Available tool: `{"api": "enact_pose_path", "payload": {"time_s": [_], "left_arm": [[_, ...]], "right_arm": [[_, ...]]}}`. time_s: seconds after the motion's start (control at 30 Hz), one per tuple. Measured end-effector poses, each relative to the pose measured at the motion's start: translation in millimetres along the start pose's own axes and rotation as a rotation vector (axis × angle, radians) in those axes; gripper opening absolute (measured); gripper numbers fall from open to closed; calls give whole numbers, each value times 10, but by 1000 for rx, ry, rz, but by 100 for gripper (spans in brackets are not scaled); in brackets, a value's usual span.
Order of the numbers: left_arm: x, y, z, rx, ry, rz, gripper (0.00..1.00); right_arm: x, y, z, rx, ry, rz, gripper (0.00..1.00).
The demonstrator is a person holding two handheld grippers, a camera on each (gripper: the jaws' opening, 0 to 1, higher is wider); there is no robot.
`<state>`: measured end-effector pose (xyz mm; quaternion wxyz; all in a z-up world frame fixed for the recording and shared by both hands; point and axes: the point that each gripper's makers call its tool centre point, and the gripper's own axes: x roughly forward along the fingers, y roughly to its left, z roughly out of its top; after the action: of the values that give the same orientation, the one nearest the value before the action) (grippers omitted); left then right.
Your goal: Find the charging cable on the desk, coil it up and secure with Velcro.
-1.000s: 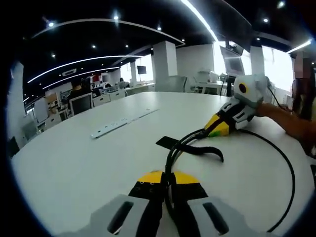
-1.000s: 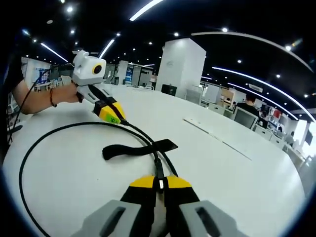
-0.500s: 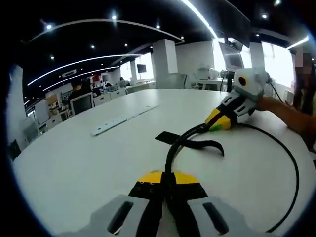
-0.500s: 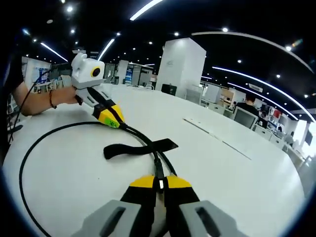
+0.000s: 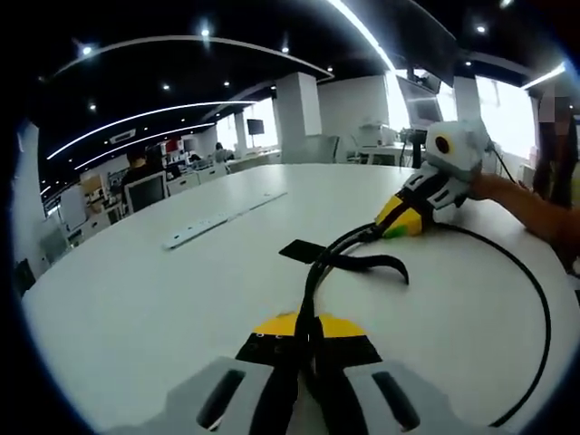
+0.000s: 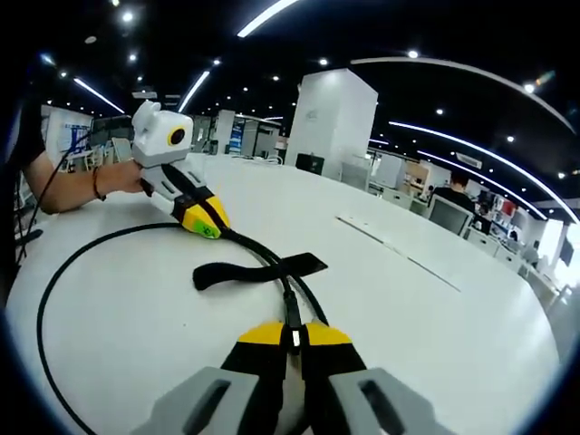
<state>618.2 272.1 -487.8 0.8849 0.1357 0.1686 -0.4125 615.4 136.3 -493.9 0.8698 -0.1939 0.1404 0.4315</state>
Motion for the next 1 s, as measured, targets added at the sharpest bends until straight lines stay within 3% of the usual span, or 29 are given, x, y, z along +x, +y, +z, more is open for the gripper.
{"api": "enact_pose_path", "payload": {"time_s": [0.4, 1.0], "left_arm": [[11, 29, 6, -77, -25, -24, 6], [3, -13, -2, -74, -22, -25, 6]], "right_arm": [[-13, 8, -2, 2, -3, 0, 8], [-18, 7, -1, -9, -8, 0, 9]]}}
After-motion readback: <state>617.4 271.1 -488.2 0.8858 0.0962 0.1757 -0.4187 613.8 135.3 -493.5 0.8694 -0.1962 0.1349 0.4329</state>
